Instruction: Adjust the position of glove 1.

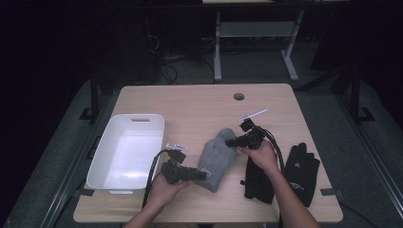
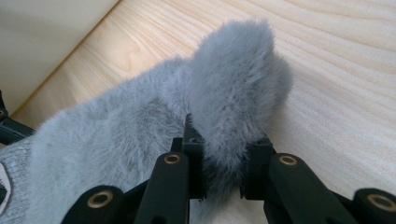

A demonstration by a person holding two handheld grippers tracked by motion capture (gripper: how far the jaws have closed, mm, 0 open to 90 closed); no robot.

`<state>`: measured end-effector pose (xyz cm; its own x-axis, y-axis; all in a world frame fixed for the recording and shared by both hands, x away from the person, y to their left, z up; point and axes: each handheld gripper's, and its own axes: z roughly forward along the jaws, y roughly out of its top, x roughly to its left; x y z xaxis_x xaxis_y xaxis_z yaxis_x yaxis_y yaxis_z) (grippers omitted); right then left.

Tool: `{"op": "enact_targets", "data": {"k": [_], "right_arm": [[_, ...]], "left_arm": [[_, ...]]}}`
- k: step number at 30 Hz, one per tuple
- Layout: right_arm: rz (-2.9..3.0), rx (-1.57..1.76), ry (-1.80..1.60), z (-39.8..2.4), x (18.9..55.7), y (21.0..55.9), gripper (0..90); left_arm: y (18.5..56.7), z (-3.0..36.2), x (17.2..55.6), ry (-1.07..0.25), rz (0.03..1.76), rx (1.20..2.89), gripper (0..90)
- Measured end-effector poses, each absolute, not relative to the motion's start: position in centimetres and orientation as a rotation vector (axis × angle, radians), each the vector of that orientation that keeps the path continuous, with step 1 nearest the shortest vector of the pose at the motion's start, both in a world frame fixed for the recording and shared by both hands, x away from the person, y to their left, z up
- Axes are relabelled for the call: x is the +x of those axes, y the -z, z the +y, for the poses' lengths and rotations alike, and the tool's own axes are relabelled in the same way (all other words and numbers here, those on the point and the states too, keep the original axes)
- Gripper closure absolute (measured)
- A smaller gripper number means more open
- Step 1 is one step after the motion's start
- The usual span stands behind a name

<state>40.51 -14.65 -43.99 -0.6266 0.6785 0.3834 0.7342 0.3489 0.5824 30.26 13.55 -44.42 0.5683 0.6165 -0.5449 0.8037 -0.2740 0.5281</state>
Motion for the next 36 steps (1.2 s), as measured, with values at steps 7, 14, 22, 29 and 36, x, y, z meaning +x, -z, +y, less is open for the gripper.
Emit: {"op": "enact_targets", "data": {"k": [7, 14, 22, 29, 36], "right_arm": [[-2.508, -1.323, 1.149, -14.8, 40.4, 43.5, 75.9], [-2.52, -1.321, 1.139, -15.0, 40.3, 42.9, 76.1], [-2.537, -1.319, 1.125, -14.9, 40.3, 43.0, 76.4], [-2.519, -1.328, 1.117, -14.9, 40.4, 43.6, 76.4], [-2.528, -1.318, 1.126, -14.6, 40.4, 43.6, 76.4]], "left_arm": [[44.1, 13.2, 29.6, 0.261, 1.112, 2.007, 55.9], [43.7, 12.9, 29.4, 0.252, 1.099, 2.002, 57.0], [44.6, 12.7, 29.7, 0.317, 1.143, 1.981, 47.7], [45.5, 12.4, 30.4, 0.43, 1.179, 1.987, 31.8], [46.0, 12.3, 30.8, 0.556, 1.169, 1.962, 46.5]]}}
